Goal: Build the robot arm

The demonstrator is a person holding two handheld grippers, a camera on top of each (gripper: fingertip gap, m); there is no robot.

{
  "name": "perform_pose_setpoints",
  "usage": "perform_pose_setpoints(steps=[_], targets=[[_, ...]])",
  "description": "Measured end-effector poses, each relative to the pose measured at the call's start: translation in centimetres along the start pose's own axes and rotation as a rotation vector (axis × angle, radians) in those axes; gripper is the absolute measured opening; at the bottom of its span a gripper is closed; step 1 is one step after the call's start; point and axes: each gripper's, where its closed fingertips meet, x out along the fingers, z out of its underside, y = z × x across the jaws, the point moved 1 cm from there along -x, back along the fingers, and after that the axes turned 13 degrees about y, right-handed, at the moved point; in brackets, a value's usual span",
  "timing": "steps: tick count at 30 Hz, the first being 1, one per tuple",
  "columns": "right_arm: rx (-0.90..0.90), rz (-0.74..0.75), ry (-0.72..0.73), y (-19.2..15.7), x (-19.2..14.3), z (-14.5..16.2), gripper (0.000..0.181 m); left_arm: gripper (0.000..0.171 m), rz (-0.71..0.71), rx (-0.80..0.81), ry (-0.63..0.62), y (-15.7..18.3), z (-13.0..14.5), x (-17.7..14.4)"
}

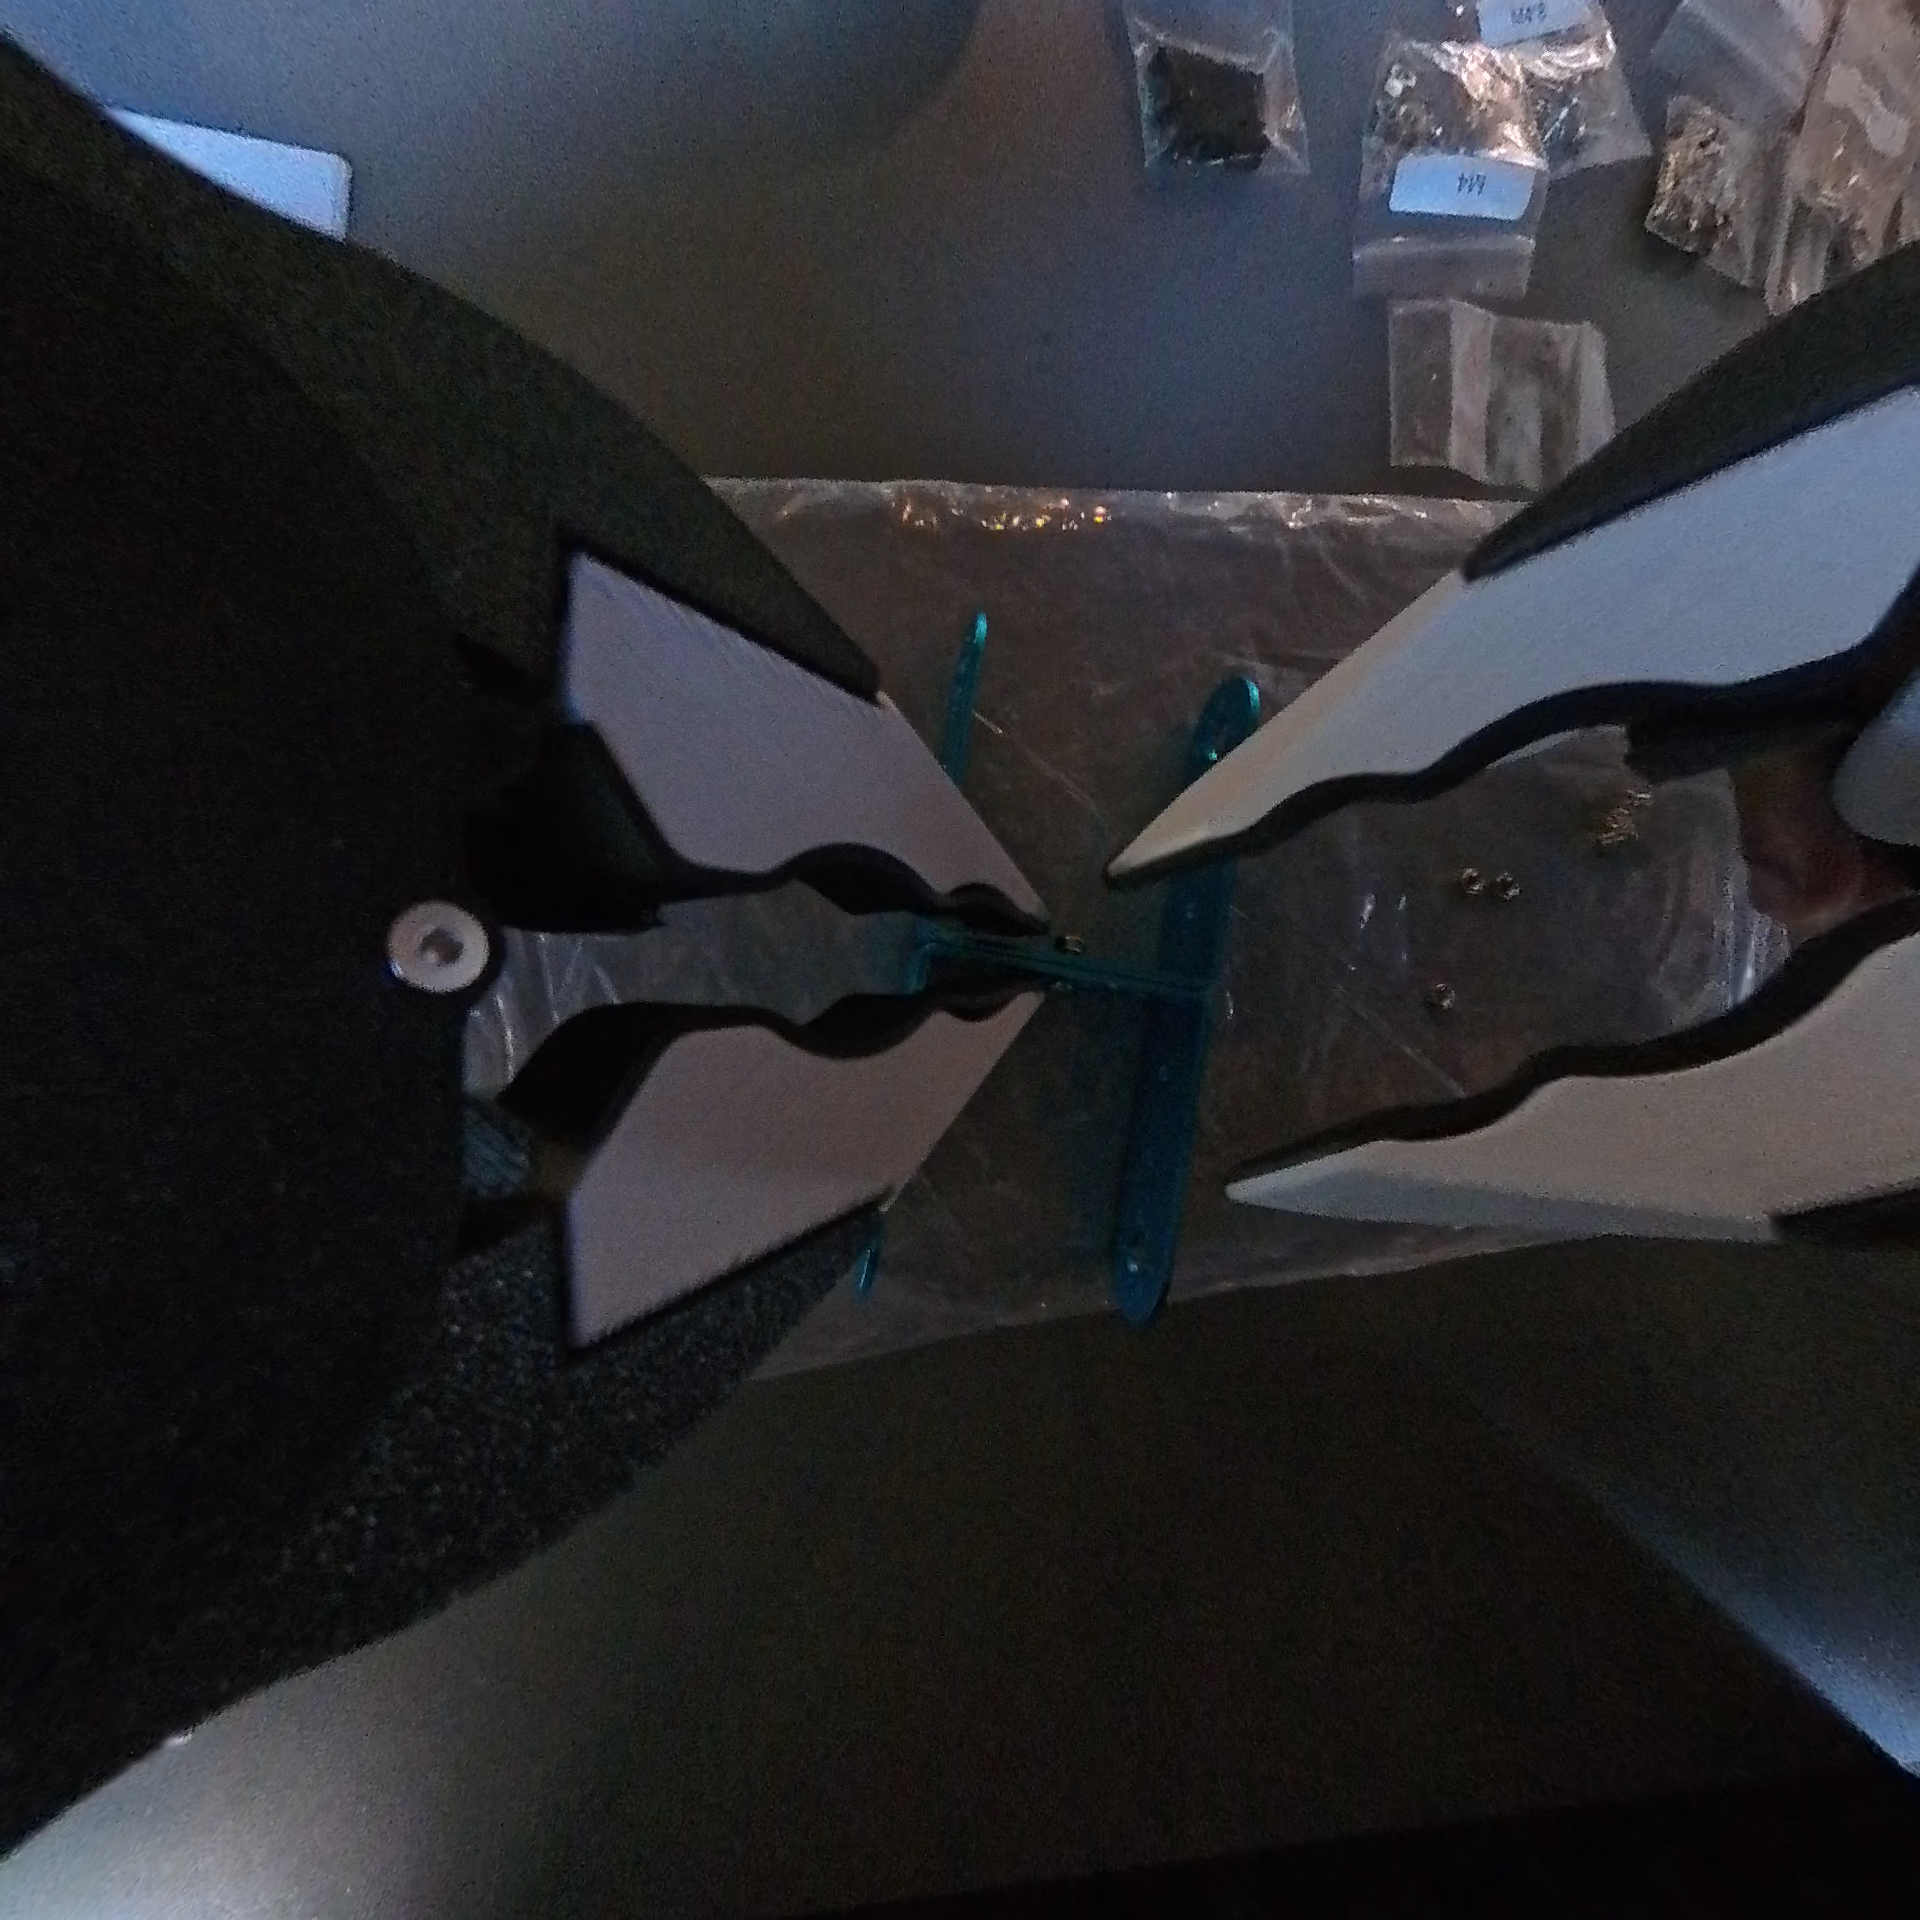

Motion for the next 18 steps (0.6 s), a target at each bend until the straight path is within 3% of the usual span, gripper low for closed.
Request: perform_pose_setpoints(steps=[18], targets=[[-0.026, -0.01, -0.04, -0.16, 0.79, 0.66, 0.05, 0.012, -0.049, -0.034, 0.006, 0.16, -1.02, -0.54]])
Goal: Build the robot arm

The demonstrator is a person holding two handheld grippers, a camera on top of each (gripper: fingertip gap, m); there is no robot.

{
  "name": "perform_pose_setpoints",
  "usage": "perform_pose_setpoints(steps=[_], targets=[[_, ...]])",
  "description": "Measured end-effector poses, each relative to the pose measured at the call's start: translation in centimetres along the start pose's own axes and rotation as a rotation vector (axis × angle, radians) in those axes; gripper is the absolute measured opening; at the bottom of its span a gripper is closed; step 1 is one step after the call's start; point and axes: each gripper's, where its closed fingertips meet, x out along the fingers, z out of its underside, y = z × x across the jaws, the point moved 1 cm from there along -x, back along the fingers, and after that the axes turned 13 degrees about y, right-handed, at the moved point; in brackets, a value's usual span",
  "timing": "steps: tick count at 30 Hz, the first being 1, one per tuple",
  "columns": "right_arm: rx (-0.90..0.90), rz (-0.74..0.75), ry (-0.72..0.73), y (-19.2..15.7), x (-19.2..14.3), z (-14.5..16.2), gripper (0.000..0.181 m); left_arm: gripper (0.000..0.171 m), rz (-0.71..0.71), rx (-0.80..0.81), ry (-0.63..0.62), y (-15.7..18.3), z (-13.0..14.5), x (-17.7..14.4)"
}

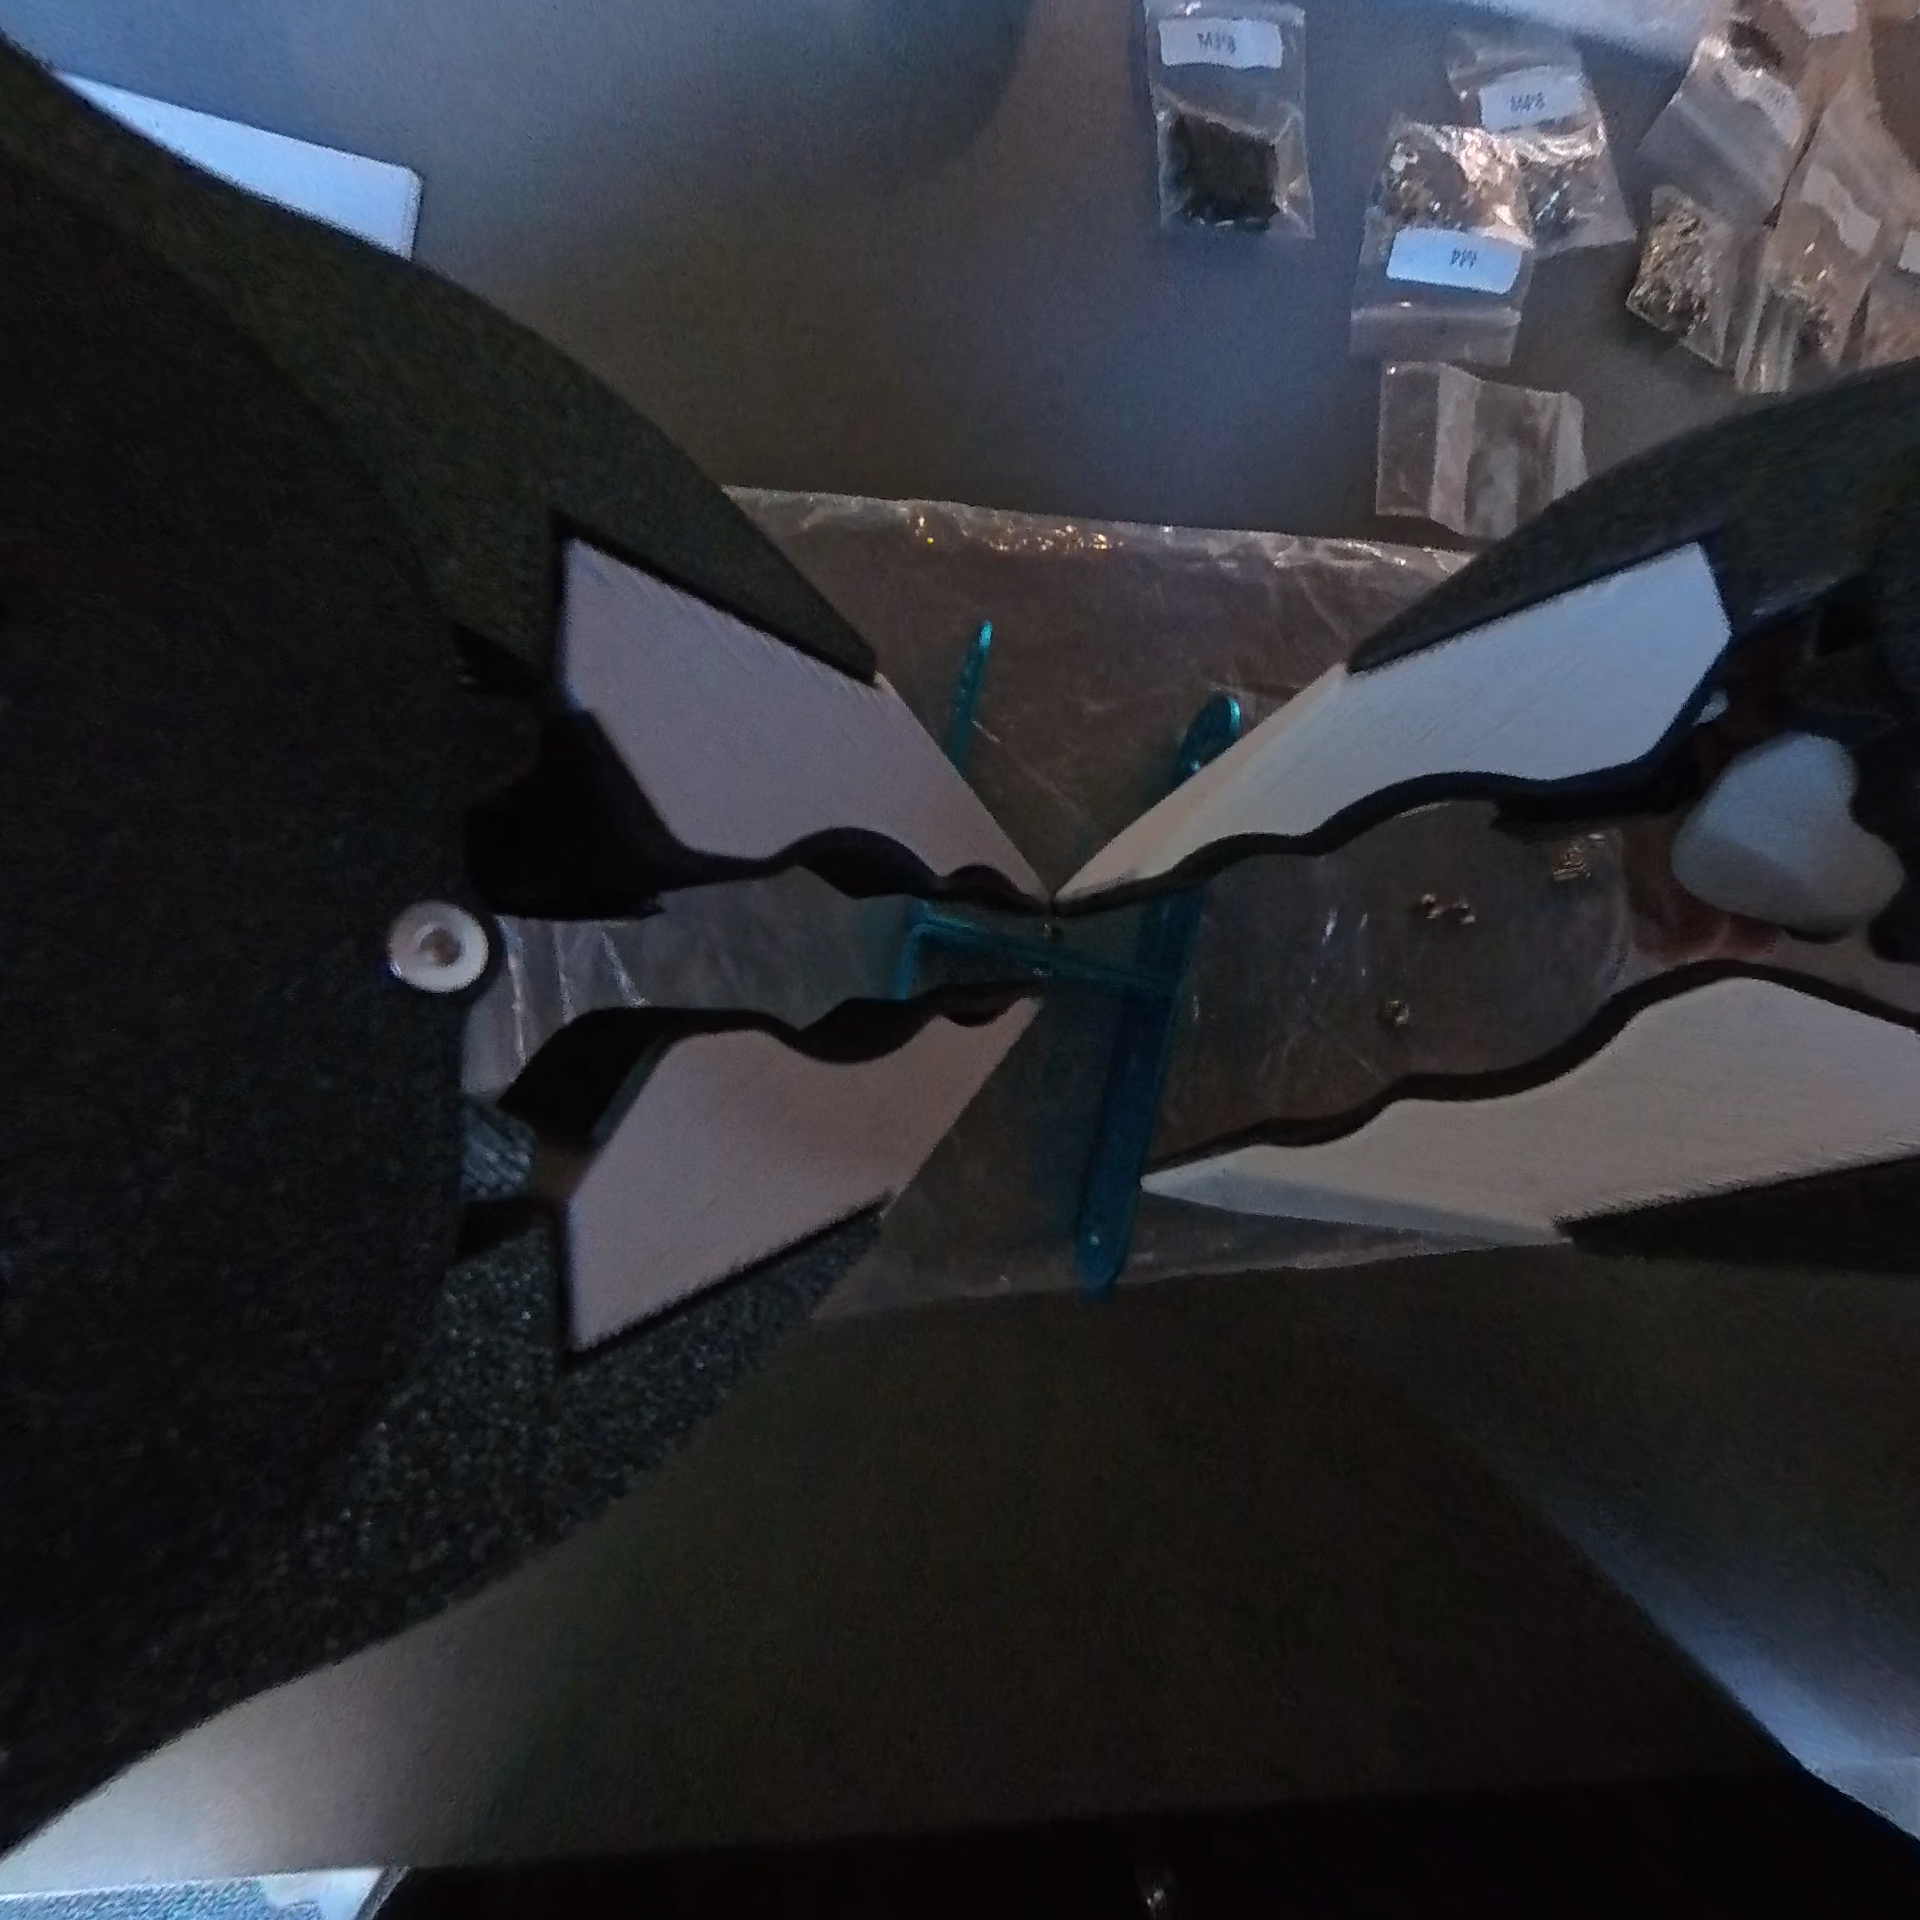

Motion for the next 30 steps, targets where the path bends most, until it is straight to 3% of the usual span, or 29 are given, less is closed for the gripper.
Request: perform_pose_setpoints(steps=[30], targets=[[-0.022, -0.01, 0.0, -0.4, -0.4, -0.3, 0.046, 0.005, -0.025, 0.027, 0.018, 0.3, 0.7, 1.2]])
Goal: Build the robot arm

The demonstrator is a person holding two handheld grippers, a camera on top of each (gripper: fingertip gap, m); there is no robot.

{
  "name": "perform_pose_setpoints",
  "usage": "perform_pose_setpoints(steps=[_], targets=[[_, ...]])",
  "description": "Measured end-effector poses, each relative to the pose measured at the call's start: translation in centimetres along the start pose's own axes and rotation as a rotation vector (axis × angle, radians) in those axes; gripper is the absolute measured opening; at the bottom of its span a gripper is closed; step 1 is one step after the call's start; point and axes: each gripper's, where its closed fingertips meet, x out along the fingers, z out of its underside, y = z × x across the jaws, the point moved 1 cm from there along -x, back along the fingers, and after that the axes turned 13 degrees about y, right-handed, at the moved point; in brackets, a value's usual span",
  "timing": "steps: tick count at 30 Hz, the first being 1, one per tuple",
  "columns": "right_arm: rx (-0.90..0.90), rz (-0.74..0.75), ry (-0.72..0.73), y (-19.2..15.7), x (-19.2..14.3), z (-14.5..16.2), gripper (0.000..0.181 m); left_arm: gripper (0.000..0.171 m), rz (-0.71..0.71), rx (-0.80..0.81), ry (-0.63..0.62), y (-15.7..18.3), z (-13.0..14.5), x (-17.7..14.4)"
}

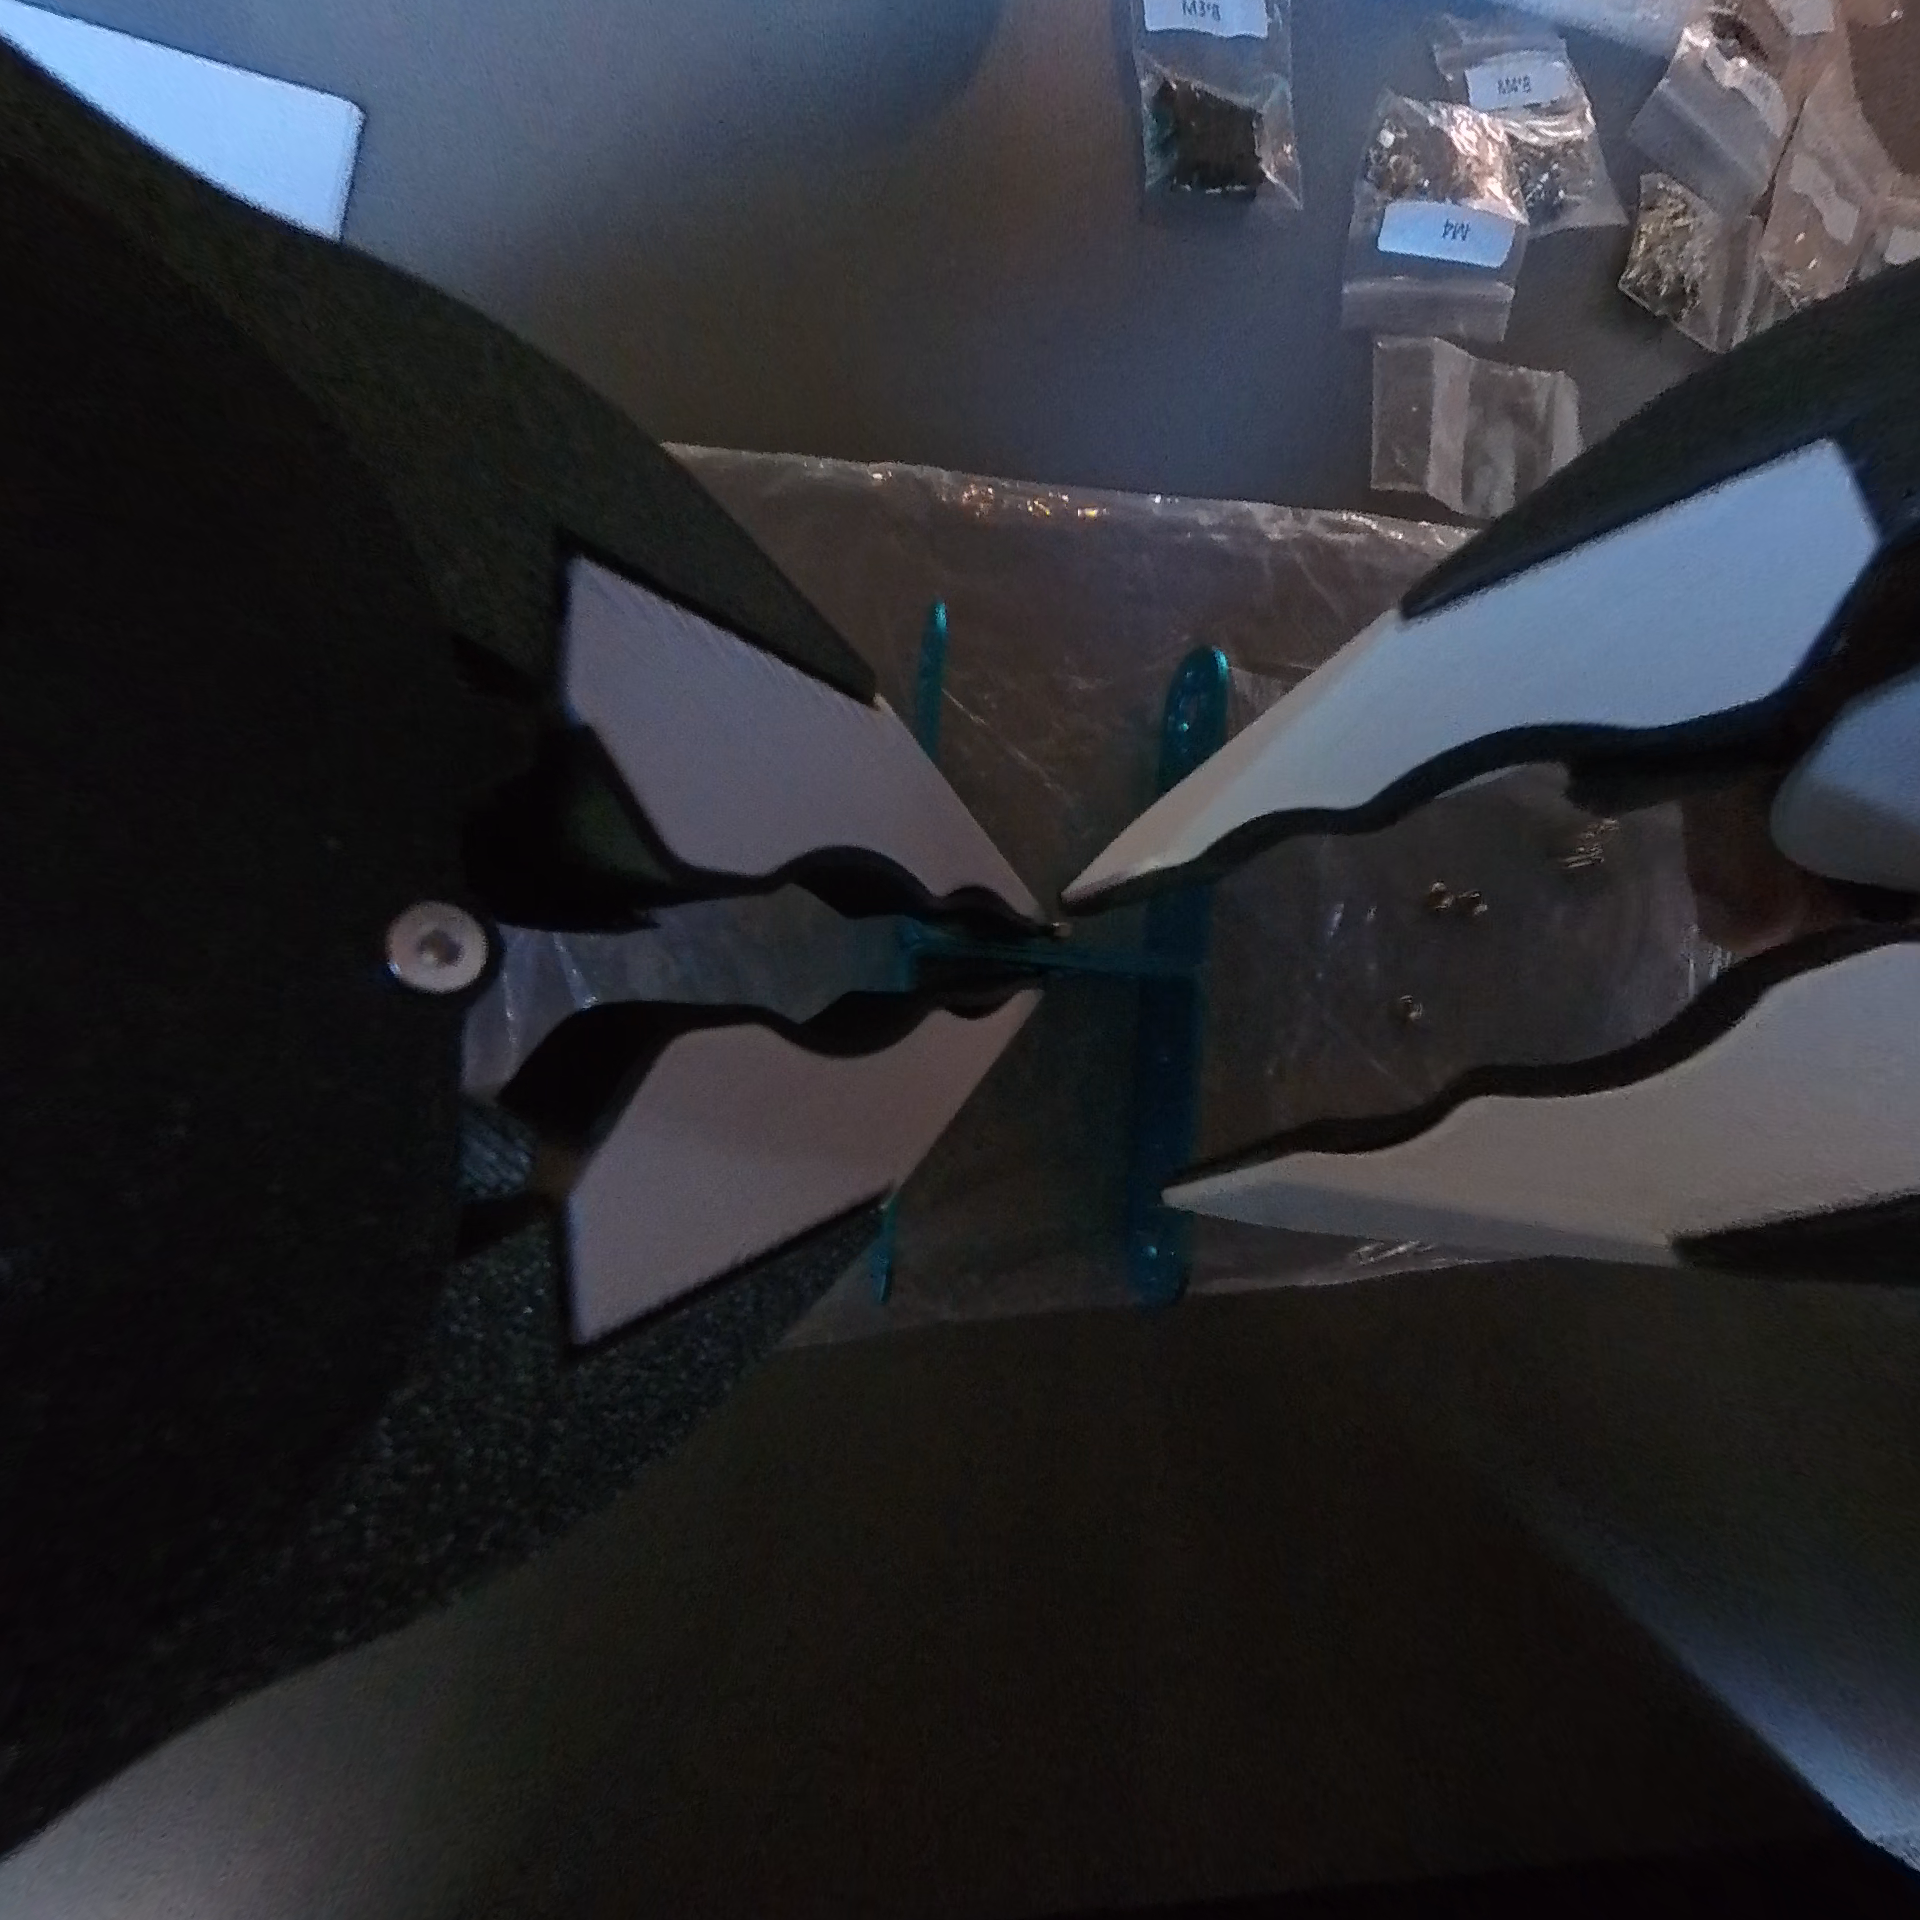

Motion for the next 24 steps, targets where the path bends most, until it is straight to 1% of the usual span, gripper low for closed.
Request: perform_pose_setpoints(steps=[6, 9, 14, 16, 23, 24], targets=[[-0.002, 0.002, -0.017, 0.0, 0.3, 0.4, 0.046, 0.004, 0.004, 0.001, 0.0, 0.0, 0.1, 0.0], [-0.023, 0.026, -0.073, 0.3, 0.0, 1.1, 0.044, 0.004, 0.001, 0.01, -0.007, 0.0, 0.1, 0.0], [-0.043, 0.025, -0.016, -0.1, 0.2, -0.1, 0.043, 0.004, -0.005, 0.018, -0.016, 0.0, 0.1, 0.0], [-0.037, 0.017, -0.034, -0.2, 0.3, 0.2, 0.045, 0.004, -0.012, 0.025, -0.02, 0.0, 0.1, 0.0], [-0.037, 0.034, -0.07, 0.1, -0.2, 0.8, 0.043, 0.004, -0.03, 0.034, -0.013, 0.0, 0.1, 0.1], [-0.039, 0.035, -0.059, 0.1, -0.2, 0.6, 0.043, 0.004, -0.033, 0.036, -0.012, 0.0, 0.1, 0.1]])
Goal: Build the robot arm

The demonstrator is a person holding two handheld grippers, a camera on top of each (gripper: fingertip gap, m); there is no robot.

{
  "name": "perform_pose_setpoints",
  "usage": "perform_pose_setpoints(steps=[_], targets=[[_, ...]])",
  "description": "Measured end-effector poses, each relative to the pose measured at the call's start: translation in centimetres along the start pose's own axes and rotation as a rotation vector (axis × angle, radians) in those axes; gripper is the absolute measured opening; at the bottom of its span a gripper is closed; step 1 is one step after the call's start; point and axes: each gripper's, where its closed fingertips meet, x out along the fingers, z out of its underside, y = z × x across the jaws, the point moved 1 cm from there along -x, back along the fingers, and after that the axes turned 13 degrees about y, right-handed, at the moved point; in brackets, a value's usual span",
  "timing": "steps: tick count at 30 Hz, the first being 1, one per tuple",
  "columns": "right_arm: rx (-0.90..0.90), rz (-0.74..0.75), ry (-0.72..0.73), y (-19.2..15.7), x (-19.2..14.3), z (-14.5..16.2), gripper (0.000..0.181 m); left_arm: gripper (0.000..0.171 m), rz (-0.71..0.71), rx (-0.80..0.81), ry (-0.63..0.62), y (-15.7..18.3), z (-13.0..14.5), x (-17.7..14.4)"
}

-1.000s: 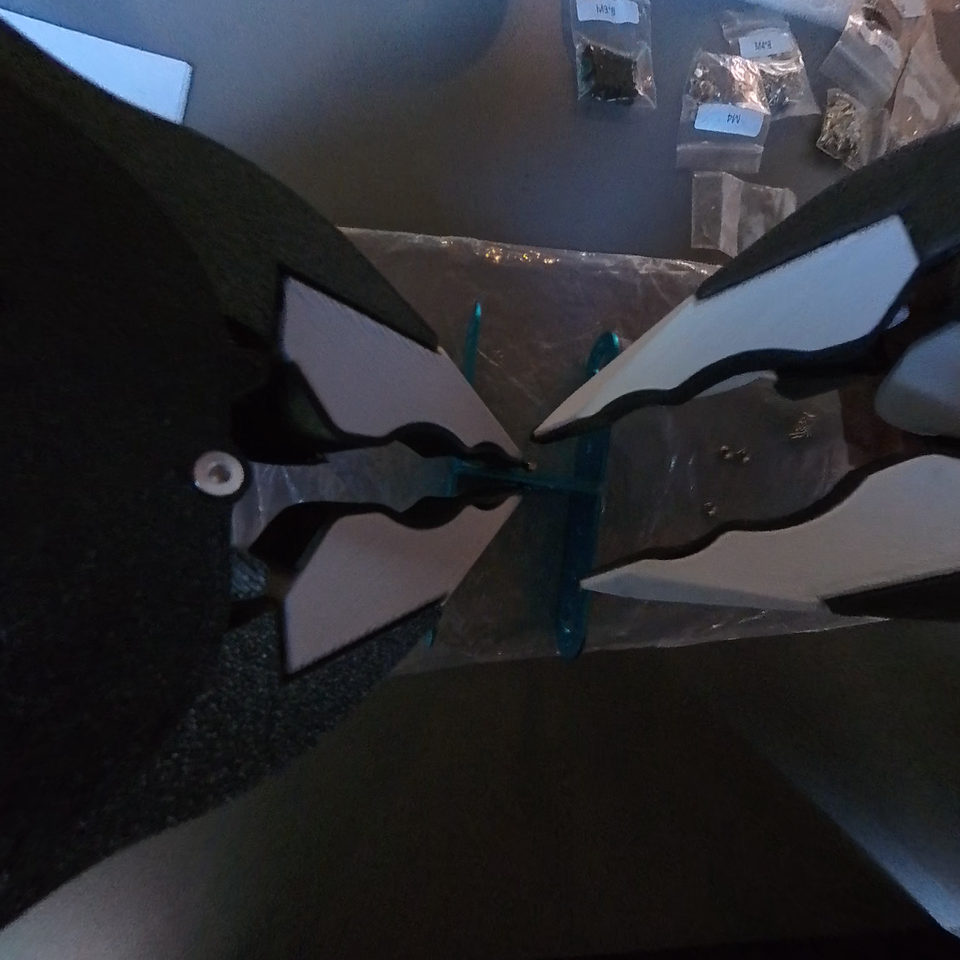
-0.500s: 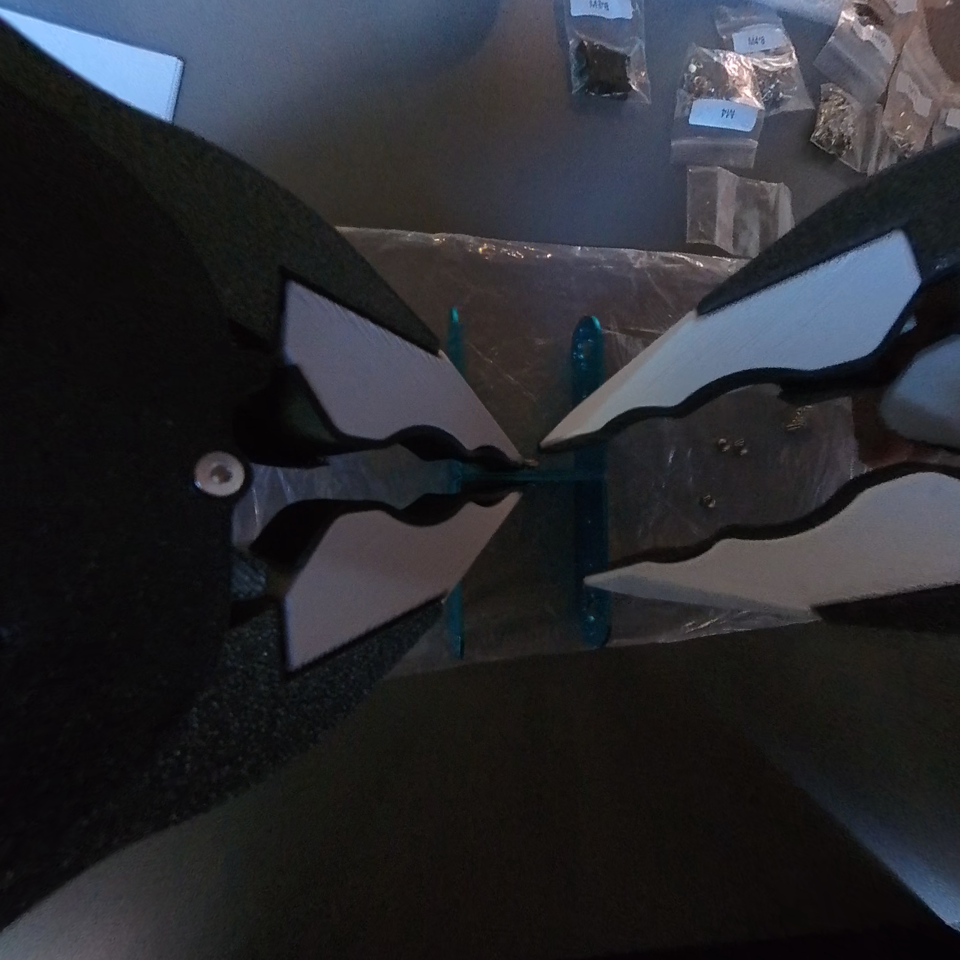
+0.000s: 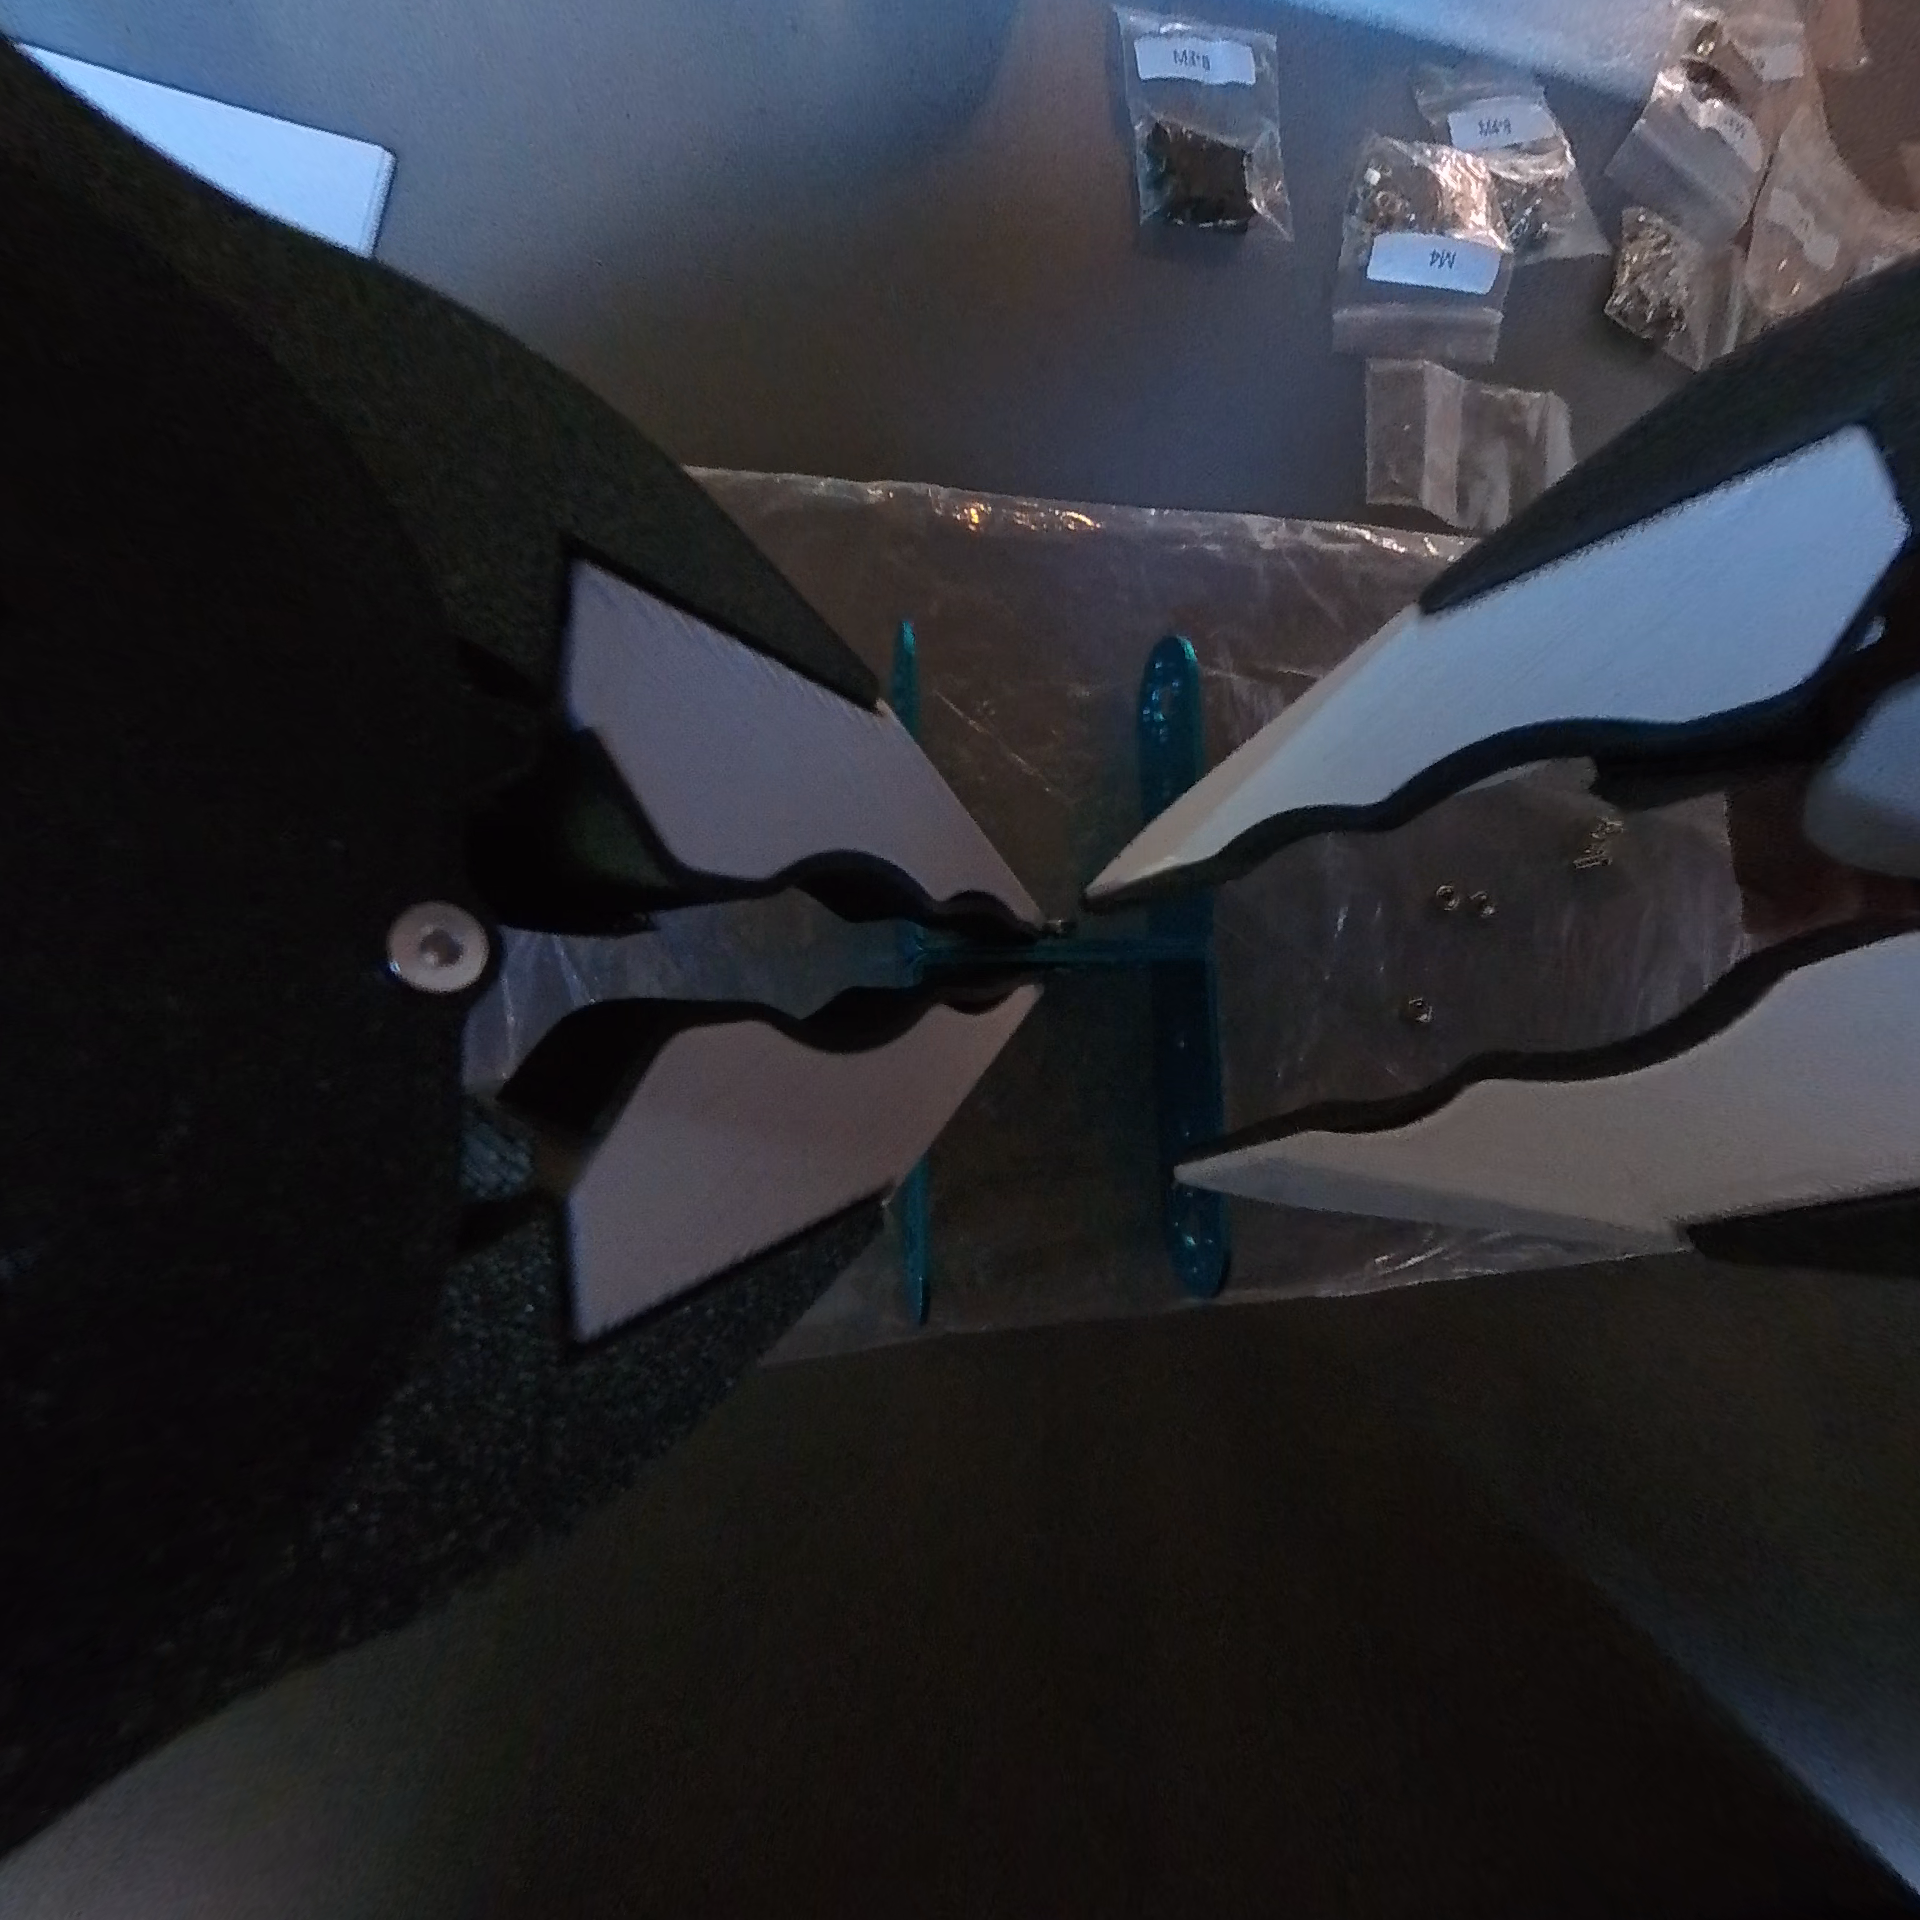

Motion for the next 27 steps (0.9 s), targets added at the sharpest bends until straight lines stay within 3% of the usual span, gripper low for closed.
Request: perform_pose_setpoints(steps=[7, 10, 13, 16, 22, 27], targets=[[0.016, 0.009, 0.01, 0.2, 0.2, 0.0, 0.043, 0.006, -0.077, 0.007, -0.011, -0.5, -0.1, 0.0], [0.042, 0.012, 0.012, 0.4, 0.1, 0.1, 0.043, 0.024, -0.125, 0.003, 0.012, -0.4, -1.0, -0.5], [0.056, 0.045, 0.042, 0.8, -0.1, -0.4, 0.038, 0.028, -0.157, -0.045, 0.057, -0.2, -2.2, -1.7], [0.092, 0.109, 0.06, 1.6, -0.2, -0.8, 0.025, 0.029, -0.216, -0.14, 0.143, -0.6, -2.8, -3.0], [0.108, 0.234, -0.02, 2.2, -0.2, 0.0, 0.023, 0.027, -0.291, -0.293, 0.231, -0.4, -1.7, -3.7], [0.161, 0.276, 0.009, 2.0, -0.4, -0.8, 0.024, 0.024, -0.412, -0.352, 0.261, 0.0, -1.9, -3.6]])
